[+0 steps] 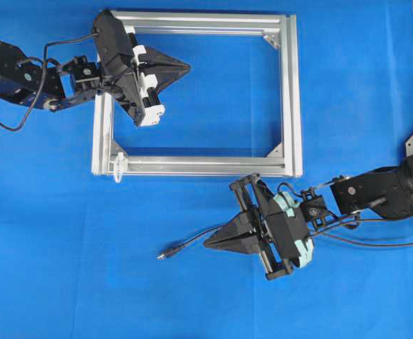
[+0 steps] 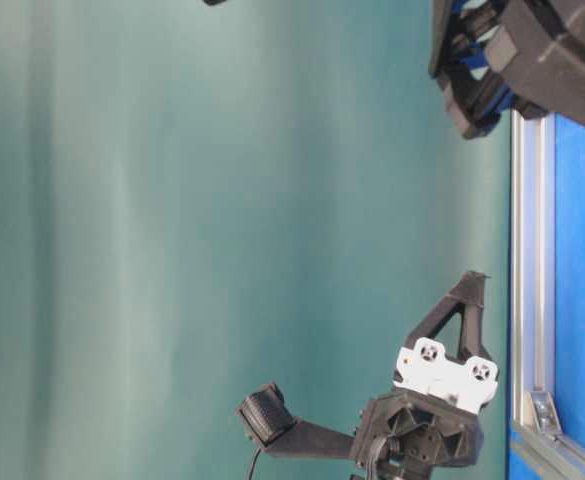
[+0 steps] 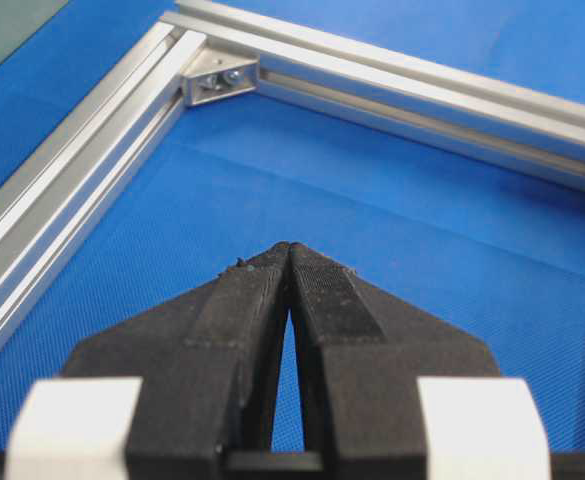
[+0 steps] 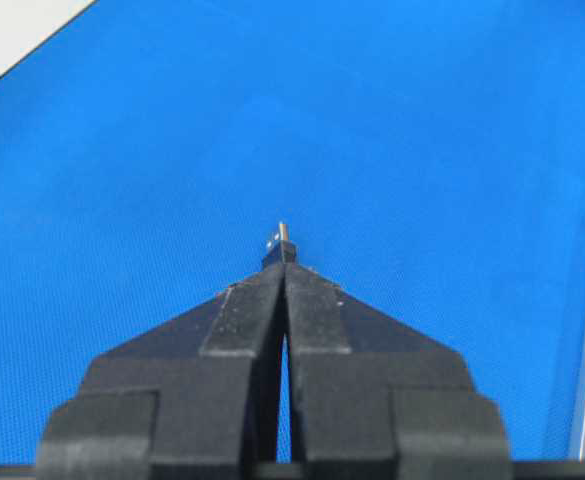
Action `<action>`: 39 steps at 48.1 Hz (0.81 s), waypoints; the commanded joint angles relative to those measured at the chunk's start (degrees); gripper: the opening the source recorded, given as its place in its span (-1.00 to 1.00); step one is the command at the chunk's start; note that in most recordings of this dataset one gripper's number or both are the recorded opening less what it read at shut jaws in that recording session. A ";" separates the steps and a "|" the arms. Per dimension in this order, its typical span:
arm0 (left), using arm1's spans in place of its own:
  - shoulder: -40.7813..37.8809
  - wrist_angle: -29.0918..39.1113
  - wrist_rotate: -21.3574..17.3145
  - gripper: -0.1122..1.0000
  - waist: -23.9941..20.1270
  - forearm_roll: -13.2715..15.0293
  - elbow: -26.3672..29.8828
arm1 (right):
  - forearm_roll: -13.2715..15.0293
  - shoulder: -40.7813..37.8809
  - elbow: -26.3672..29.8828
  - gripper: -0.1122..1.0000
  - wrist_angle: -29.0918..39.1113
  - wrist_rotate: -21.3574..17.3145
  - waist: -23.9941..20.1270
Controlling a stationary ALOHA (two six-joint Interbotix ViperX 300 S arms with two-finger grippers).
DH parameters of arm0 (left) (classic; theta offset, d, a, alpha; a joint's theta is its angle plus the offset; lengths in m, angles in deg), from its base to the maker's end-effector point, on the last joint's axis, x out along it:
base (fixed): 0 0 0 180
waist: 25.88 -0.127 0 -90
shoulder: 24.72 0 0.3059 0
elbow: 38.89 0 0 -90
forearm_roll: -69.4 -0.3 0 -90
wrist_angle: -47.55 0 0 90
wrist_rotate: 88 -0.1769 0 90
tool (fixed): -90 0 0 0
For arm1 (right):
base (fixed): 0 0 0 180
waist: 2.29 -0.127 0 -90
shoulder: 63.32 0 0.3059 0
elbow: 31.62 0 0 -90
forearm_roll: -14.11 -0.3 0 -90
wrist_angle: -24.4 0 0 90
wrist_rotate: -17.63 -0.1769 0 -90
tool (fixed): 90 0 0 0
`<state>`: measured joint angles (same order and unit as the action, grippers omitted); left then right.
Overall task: Insert the wire through the string loop located on the left side.
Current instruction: 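Open the right gripper and move it over the black USB cable plug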
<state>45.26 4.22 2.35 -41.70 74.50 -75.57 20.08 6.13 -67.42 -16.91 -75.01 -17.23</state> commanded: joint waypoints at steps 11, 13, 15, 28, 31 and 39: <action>1.76 -0.26 0.09 -0.80 0.09 -0.26 0.70 | -0.35 1.32 1.49 0.02 -0.26 -2.55 0.00; 1.76 -0.35 0.09 -0.80 0.09 -0.26 0.70 | -0.44 1.23 1.58 0.28 -0.26 -2.72 0.00; 1.76 -0.26 0.18 -0.80 0.09 -0.26 0.70 | -0.62 1.14 1.58 0.50 -0.26 -2.72 0.00; 1.76 0.18 0.18 -0.80 0.09 -0.26 0.62 | -2.37 -1.41 1.76 0.61 -0.88 -2.72 0.00; 1.76 0.18 0.18 -0.80 0.09 -0.26 0.62 | -2.99 -2.90 2.20 0.61 -1.41 -2.72 0.00; 1.67 0.26 0.18 -0.80 0.09 -0.26 0.62 | -4.48 -8.53 4.13 0.60 -3.69 -2.90 0.00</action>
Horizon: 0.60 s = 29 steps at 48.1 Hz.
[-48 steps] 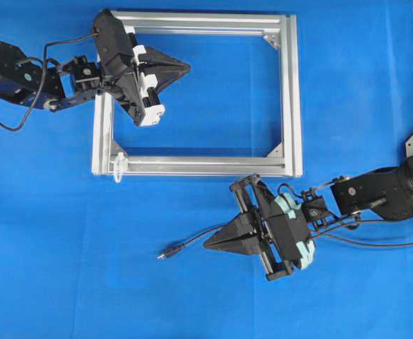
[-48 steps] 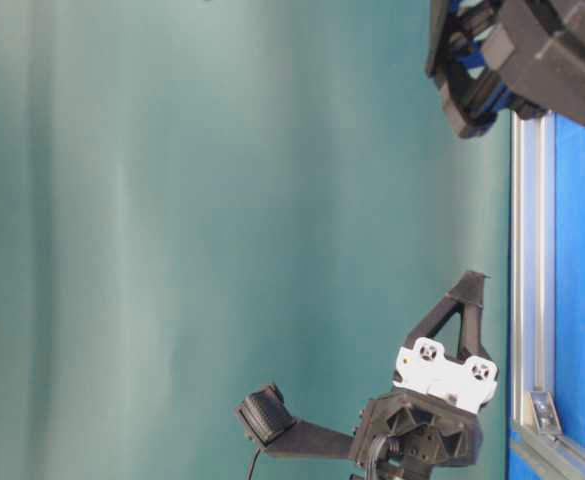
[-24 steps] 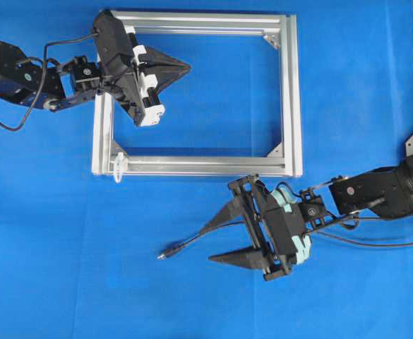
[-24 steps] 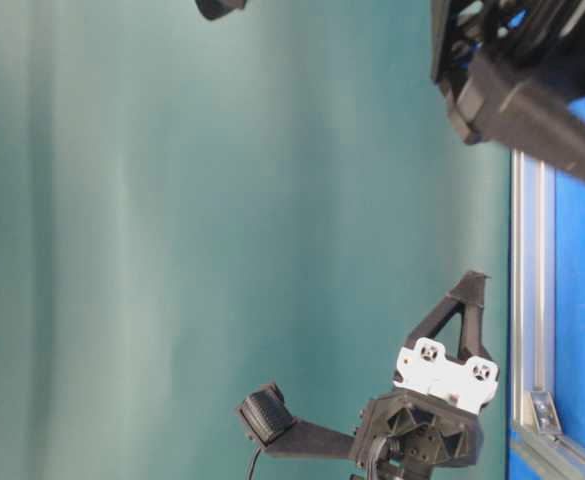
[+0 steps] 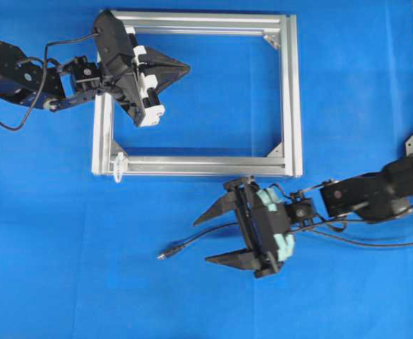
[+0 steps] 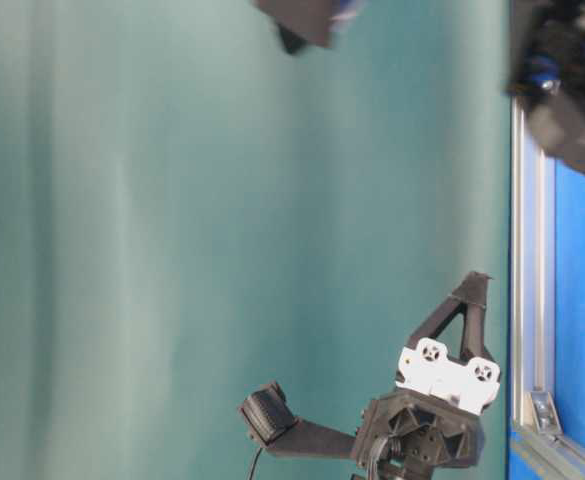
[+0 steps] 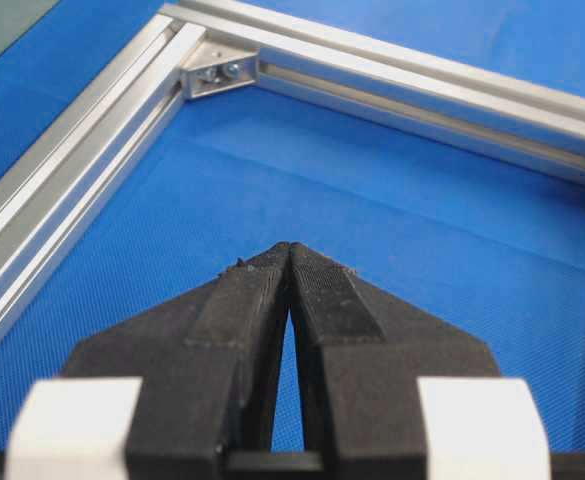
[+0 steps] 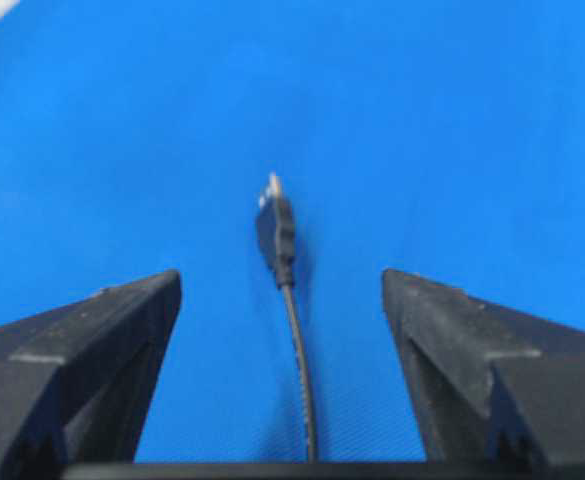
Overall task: Insert the wire through the string loop located on the left side.
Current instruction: 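Open the right gripper and move it over the black USB cable plug, then lower the right gripper and close it on the cable behind the plug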
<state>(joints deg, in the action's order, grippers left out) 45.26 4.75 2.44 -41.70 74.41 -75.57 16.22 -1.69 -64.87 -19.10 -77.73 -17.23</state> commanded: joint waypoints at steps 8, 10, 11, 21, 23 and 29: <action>1.67 0.18 0.09 -0.80 0.09 -0.18 0.62 | -1.23 -4.75 4.13 0.60 -2.02 -0.18 0.00; 1.67 0.35 0.00 -0.80 0.09 -0.18 0.62 | -1.23 -5.27 4.57 0.60 -2.02 -0.18 0.00; 1.67 0.44 0.09 -0.80 0.18 -0.18 0.62 | -1.23 -5.54 4.75 0.60 -2.02 -0.18 0.00; 1.67 0.53 0.09 -0.80 0.09 -0.18 0.62 | -1.32 -5.98 4.83 0.59 -1.93 -0.18 0.00; 1.76 0.53 0.09 -0.80 0.09 -0.18 0.62 | -1.32 -5.98 4.75 0.59 -1.93 -0.18 0.00; 1.67 0.53 0.09 -0.80 0.18 -0.18 0.62 | -1.23 -5.98 4.83 0.53 -1.85 -0.18 0.00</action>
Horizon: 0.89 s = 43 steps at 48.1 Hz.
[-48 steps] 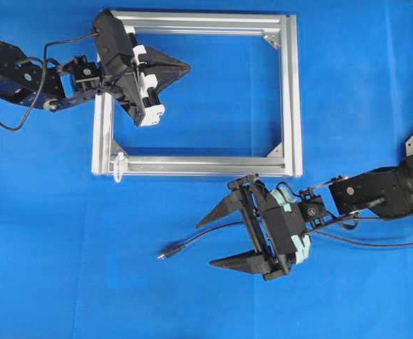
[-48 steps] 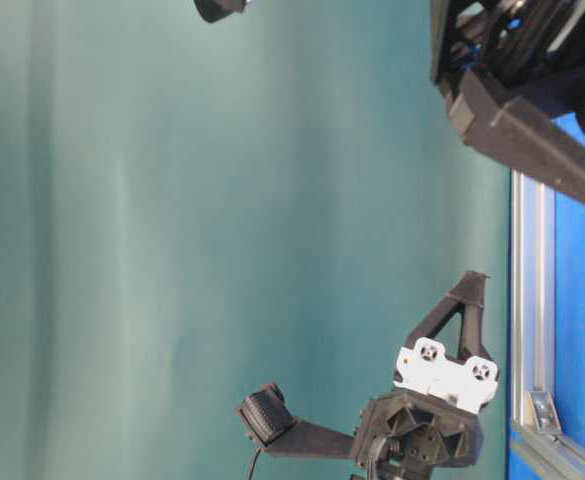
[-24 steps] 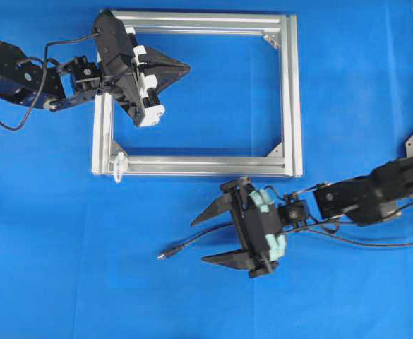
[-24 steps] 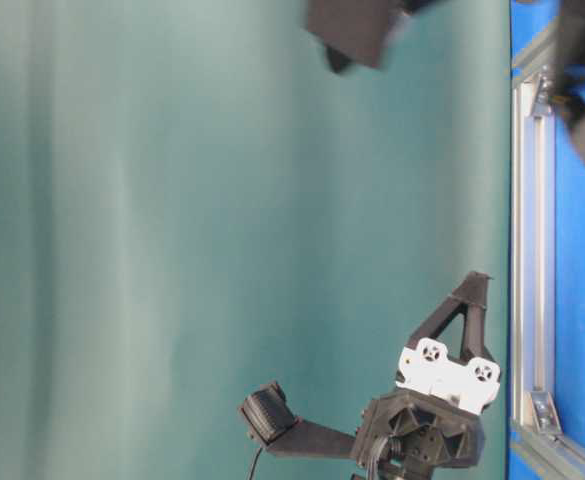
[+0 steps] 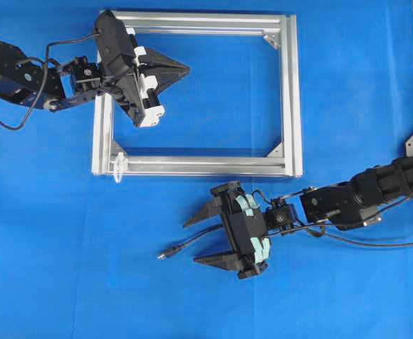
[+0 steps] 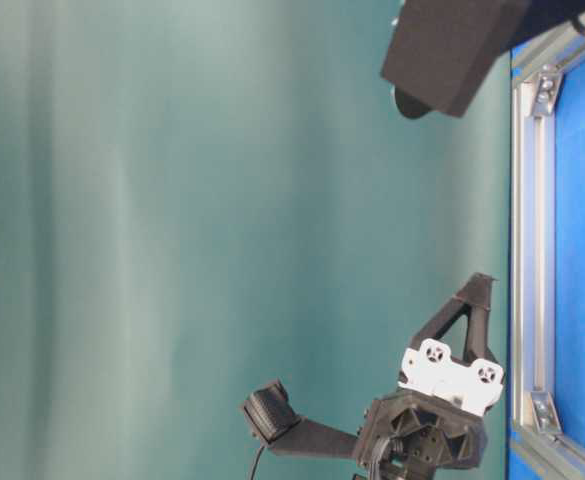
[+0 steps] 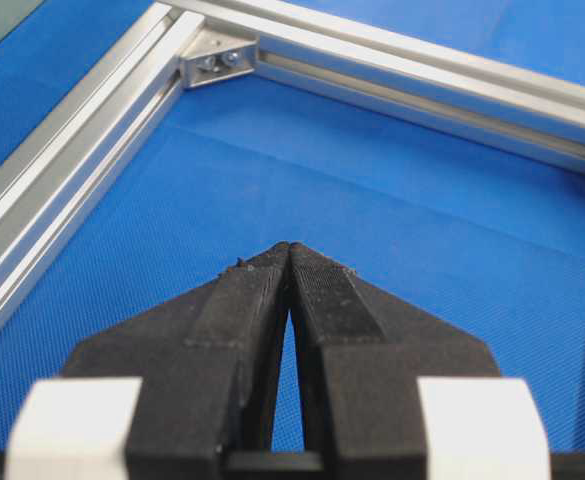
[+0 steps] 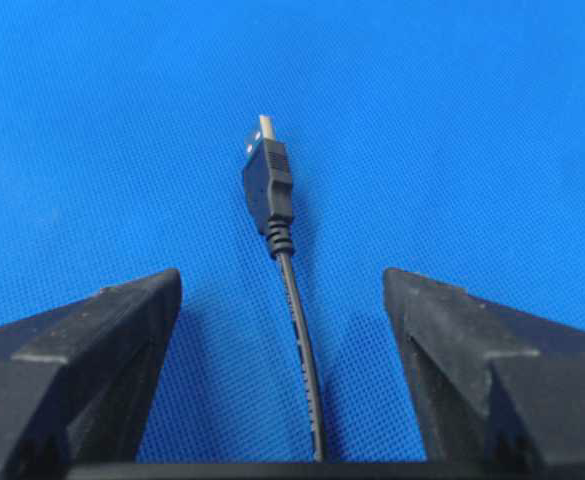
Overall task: Insert the wire through the string loop located on the left side.
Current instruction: 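Lower the right gripper and close it on the cable behind the plug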
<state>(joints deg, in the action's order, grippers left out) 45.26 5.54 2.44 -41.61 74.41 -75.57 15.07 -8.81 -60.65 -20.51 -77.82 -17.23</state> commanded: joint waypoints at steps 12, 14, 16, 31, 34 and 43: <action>1.67 -0.26 0.09 -0.80 0.00 -0.18 0.53 | -0.09 1.14 0.44 -0.50 -0.35 0.09 0.70; 1.67 -0.26 0.00 -0.80 0.00 -0.18 0.53 | -0.09 1.14 0.35 -0.65 -0.35 0.09 0.70; 1.67 -0.26 0.09 -0.80 0.00 -0.18 0.53 | -0.09 1.14 0.35 -0.75 -0.35 0.09 0.79; 1.67 -0.26 0.09 -0.80 0.00 -0.18 0.53 | 0.00 1.14 0.26 -0.80 -0.35 0.09 0.70; 1.67 -0.26 0.09 -0.80 0.00 -0.18 0.53 | 0.00 1.23 0.35 -0.80 -0.35 0.09 0.79; 1.67 -0.26 0.09 -0.80 0.00 -0.18 0.53 | 0.00 2.20 0.18 -0.80 0.97 0.09 0.79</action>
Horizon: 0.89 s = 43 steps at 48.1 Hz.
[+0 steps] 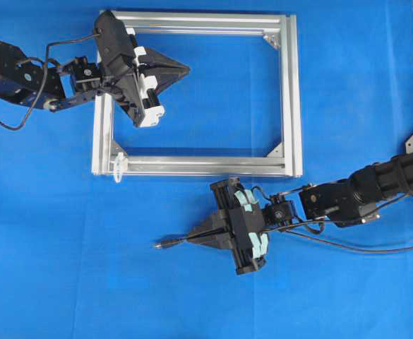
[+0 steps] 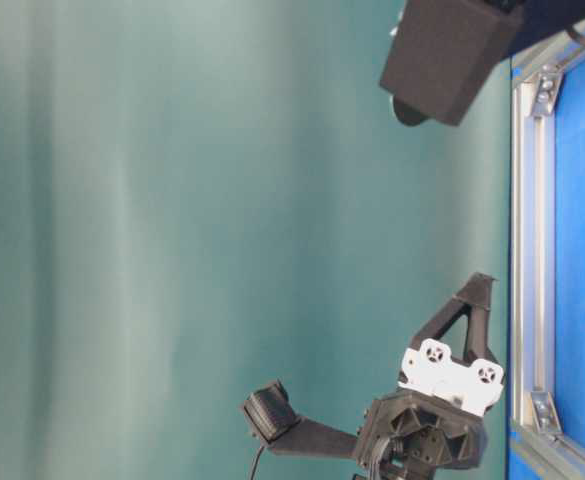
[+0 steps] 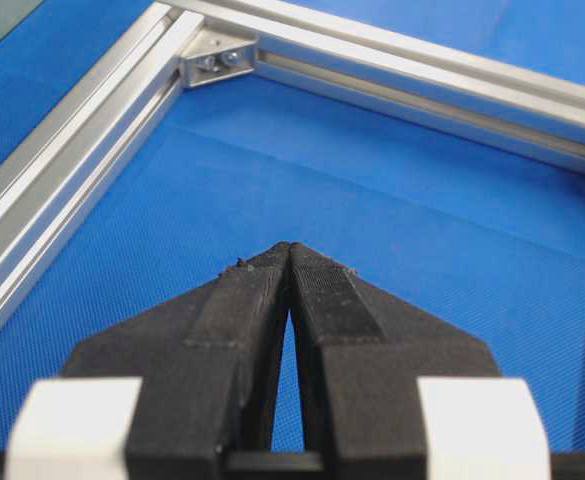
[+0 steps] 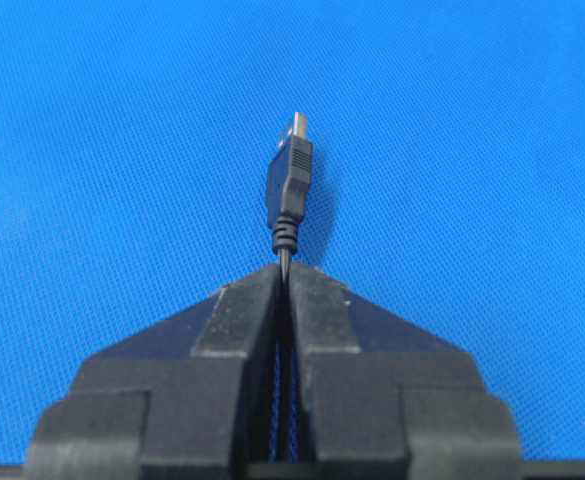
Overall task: Insert the wire through the string loop located on the left side.
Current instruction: 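Lower the right gripper and close it on the cable behind the plug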
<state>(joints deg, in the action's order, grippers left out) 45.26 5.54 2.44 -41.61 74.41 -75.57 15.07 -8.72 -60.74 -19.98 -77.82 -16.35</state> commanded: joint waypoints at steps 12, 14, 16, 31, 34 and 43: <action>1.76 -0.26 0.09 -0.80 0.00 -0.18 0.53 | 0.09 7.03 0.26 -0.80 4.83 0.44 -0.09; 1.76 -0.26 0.00 -0.80 0.00 -0.18 0.53 | 0.09 8.35 0.18 -0.80 6.24 0.44 -0.09; 1.76 -0.26 0.00 -0.80 0.09 -0.18 0.53 | 0.00 9.40 0.18 -0.80 7.47 0.44 0.00; 1.76 -0.26 0.09 -0.80 0.00 -0.18 0.53 | 0.18 18.11 0.26 -0.80 15.91 0.88 -0.09; 1.76 -0.26 0.09 -0.80 0.00 -0.18 0.53 | 0.18 18.98 0.26 -0.80 16.96 0.97 -0.09; 1.76 -0.26 0.09 -0.80 0.00 -0.18 0.53 | 0.35 19.42 0.18 -0.80 17.58 1.05 0.00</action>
<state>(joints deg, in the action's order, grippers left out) 45.17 5.62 2.44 -41.61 74.41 -75.57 15.34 8.86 -61.00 -2.40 -76.85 -16.35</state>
